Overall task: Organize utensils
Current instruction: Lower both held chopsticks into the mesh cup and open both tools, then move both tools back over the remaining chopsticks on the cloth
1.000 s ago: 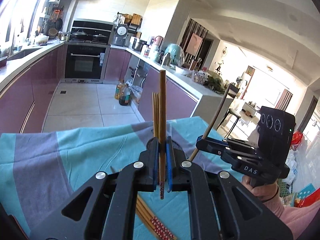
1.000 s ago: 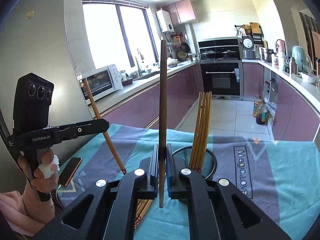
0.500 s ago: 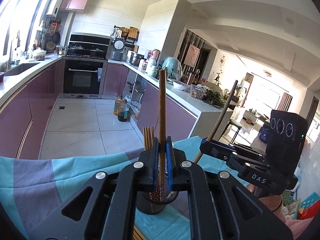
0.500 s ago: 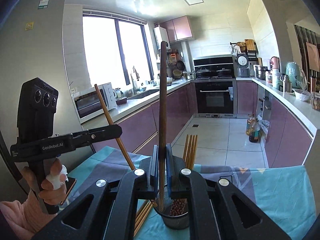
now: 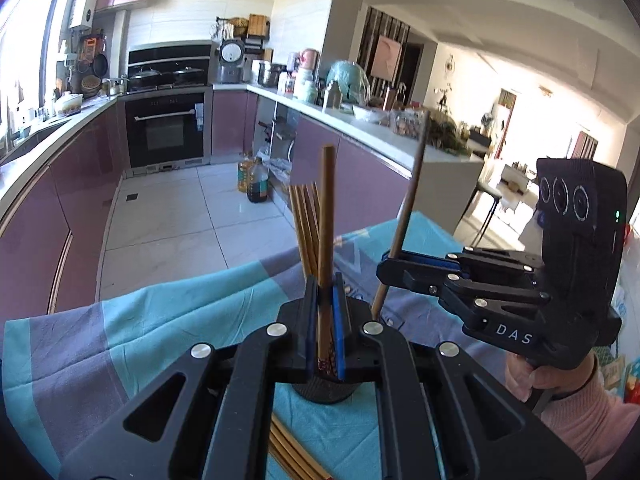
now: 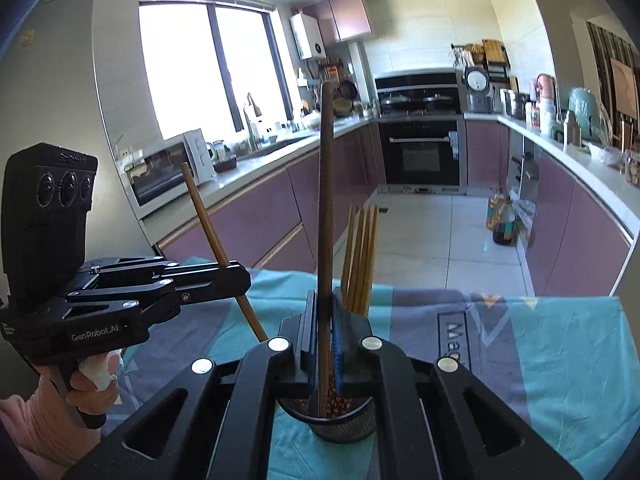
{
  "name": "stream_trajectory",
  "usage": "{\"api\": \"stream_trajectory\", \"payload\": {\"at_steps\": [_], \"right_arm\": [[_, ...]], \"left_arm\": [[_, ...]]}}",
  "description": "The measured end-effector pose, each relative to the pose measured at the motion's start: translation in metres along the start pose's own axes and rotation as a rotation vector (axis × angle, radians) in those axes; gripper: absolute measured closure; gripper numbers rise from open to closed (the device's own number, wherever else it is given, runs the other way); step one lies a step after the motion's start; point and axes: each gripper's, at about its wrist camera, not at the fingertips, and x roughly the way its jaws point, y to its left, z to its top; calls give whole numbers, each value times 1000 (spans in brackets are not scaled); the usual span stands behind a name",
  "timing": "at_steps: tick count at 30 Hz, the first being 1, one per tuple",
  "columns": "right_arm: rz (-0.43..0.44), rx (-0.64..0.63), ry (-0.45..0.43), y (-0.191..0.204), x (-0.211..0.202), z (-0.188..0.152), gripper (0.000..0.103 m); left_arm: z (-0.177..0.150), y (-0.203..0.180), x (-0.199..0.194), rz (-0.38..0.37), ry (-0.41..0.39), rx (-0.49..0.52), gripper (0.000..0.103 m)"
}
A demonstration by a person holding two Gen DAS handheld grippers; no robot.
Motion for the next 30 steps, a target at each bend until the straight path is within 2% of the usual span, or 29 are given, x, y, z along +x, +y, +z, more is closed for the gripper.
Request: {"api": "stream_trajectory", "payload": {"at_steps": [6, 18, 24, 30], "right_arm": [[-4, 7, 72, -1, 17, -8, 97], [-22, 42, 84, -7, 28, -8, 96], [-25, 49, 95, -2, 30, -12, 96], [-26, 60, 95, -3, 28, -15, 95]], "left_arm": [[-6, 0, 25, 14, 82, 4, 95], [-9, 16, 51, 30, 131, -35, 95], [-13, 26, 52, 32, 139, -62, 95], [-20, 30, 36, 52, 95, -85, 94]]}}
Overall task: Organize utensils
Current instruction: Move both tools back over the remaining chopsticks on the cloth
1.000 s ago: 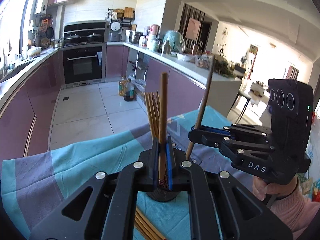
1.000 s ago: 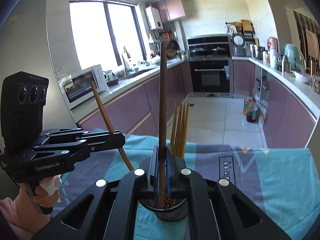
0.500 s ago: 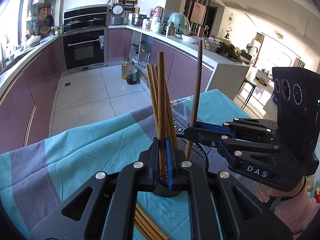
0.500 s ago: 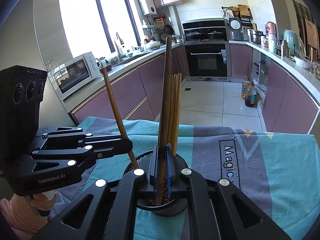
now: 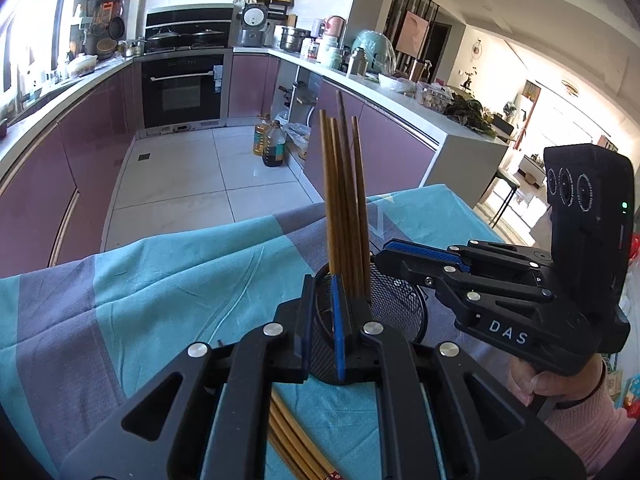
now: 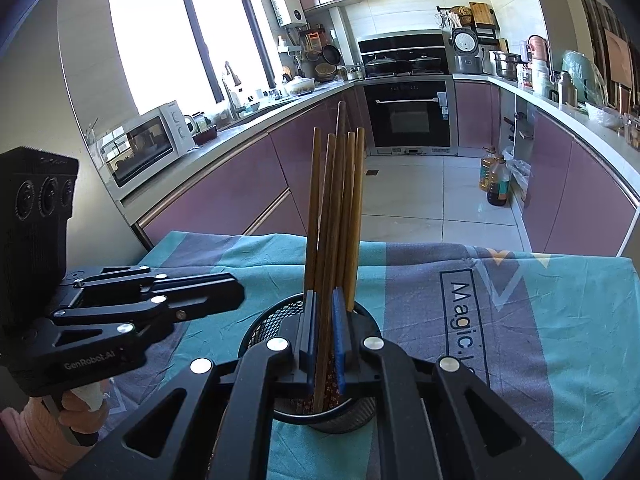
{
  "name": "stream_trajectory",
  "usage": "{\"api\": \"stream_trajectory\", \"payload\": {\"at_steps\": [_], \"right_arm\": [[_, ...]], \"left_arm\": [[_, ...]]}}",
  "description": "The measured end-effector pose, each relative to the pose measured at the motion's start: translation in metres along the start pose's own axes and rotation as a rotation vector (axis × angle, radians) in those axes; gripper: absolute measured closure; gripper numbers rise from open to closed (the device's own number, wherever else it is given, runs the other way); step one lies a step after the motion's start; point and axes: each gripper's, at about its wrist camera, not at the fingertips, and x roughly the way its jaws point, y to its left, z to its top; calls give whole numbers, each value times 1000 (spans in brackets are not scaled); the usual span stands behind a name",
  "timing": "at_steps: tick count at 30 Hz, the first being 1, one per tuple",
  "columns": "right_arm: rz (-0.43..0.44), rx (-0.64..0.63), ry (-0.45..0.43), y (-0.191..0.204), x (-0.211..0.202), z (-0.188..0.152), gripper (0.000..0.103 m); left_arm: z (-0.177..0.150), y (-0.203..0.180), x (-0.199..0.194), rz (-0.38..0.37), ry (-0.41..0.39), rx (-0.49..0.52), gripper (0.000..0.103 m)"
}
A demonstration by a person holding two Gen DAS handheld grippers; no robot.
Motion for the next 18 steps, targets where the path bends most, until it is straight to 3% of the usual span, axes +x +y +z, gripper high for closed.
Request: {"api": "stream_trajectory", "payload": {"at_steps": [10, 14, 18], "right_arm": [[93, -62, -53, 26, -34, -18, 71], [161, -120, -44, 45, -45, -33, 60], [189, -138, 28, 59, -32, -57, 60]], "left_arm": [[-36, 13, -38, 64, -76, 3, 74], [-60, 22, -44, 99, -56, -3, 69], [-87, 29, -37, 121, 1, -20, 69]]}}
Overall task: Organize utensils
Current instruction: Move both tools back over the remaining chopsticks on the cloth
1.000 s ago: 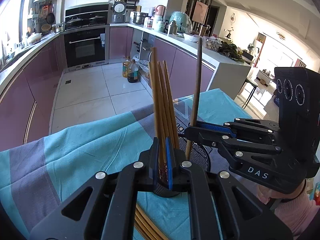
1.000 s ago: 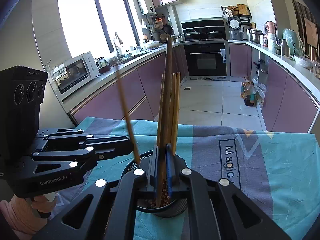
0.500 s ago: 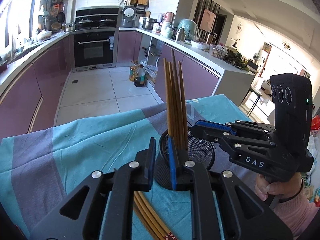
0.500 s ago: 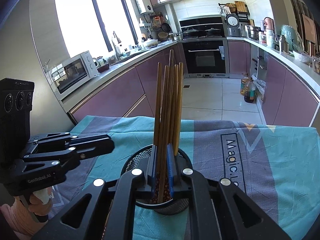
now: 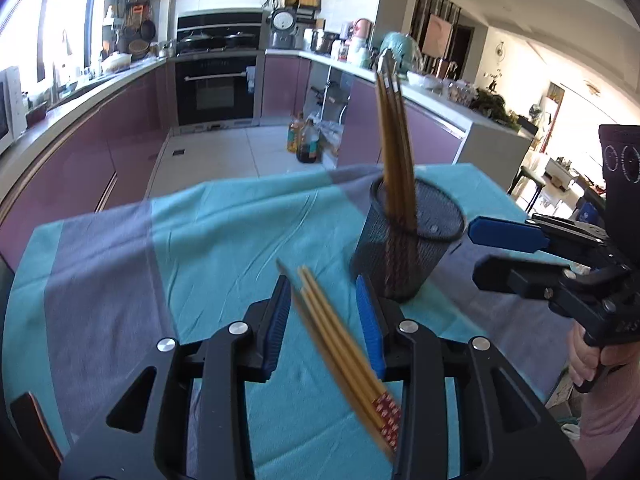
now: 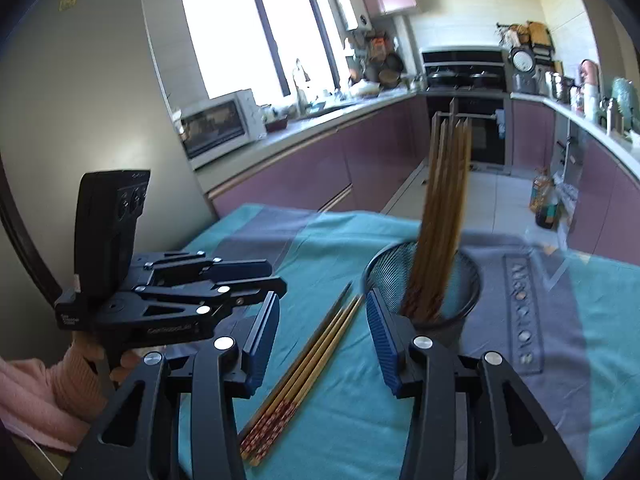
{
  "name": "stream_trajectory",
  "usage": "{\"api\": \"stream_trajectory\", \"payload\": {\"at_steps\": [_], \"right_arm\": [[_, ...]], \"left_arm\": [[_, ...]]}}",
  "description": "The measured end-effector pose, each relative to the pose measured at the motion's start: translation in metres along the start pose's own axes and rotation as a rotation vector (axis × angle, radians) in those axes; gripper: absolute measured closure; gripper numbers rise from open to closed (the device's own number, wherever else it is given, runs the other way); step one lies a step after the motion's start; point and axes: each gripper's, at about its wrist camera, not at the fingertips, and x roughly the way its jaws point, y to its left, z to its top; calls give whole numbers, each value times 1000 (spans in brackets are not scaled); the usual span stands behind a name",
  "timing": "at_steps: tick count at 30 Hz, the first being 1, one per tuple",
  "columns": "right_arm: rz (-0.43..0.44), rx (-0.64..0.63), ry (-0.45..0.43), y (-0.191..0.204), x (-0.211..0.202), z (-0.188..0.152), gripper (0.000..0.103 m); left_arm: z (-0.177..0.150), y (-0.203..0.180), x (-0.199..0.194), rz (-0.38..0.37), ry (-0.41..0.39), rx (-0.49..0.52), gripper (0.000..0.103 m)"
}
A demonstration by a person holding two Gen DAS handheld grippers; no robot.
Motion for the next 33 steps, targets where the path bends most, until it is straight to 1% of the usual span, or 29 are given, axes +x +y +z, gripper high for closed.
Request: {"api": "stream_trajectory", "payload": {"at_steps": [5, 11, 13, 22, 33], "right_arm": [[10, 34, 100, 3, 31, -27, 60], [-29, 52, 161, 2, 51, -43, 60], [-36, 58, 179, 1, 56, -47, 60], [-62, 47, 211, 6, 68, -60, 60], [-92, 12, 225, 14, 77, -58, 60]], "left_arm": [[-32, 10, 17, 7, 76, -27, 69], [-51, 17, 33, 11, 125, -52, 68], [-52, 12, 36, 13, 133, -50, 67], [-55, 6, 48, 7, 155, -47, 66], [-57, 4, 61, 12, 186, -41, 65]]}}
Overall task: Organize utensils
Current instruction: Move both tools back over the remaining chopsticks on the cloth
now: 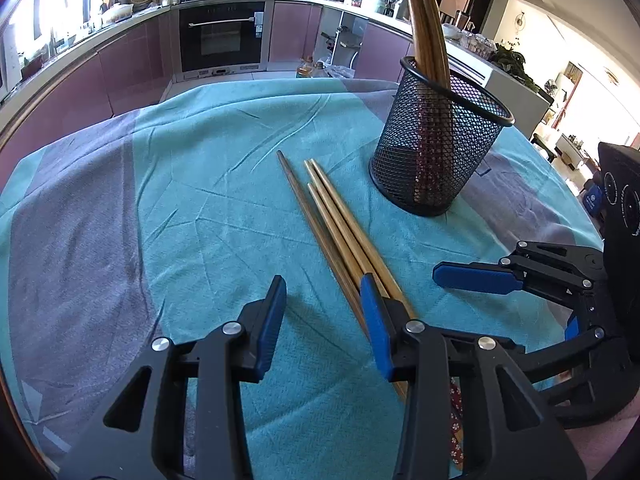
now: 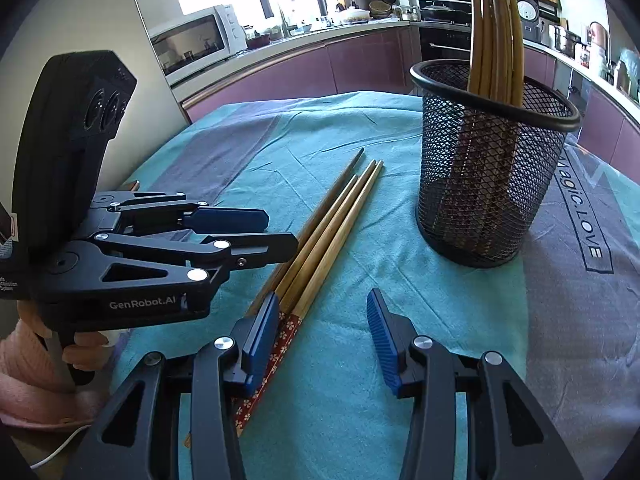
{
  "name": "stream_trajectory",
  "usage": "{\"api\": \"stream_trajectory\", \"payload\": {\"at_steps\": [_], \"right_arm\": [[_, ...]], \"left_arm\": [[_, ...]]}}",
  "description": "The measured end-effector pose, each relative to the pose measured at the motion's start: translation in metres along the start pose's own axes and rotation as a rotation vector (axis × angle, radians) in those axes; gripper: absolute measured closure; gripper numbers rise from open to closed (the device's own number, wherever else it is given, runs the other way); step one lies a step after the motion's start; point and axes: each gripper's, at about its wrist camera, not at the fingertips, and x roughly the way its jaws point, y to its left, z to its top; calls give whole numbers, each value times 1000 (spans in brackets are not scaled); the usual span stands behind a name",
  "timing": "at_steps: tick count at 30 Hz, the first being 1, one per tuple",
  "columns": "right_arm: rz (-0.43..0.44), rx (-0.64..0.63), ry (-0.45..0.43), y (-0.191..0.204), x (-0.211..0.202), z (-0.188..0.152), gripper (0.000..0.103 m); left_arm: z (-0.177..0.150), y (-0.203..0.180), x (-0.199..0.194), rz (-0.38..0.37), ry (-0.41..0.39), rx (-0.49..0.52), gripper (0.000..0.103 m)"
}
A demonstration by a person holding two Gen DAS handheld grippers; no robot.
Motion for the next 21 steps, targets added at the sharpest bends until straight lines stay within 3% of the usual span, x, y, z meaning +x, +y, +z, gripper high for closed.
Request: {"api": "stream_trajectory", "payload": {"at_steps": [12, 21], "right_arm": [[-39, -17, 5, -1, 1, 0, 60], [-61, -18, 25, -3, -1, 0, 68]], "left_arm": [[2, -4, 8, 15, 6, 27, 64], [-1, -1, 7, 1, 16, 35, 75]]}}
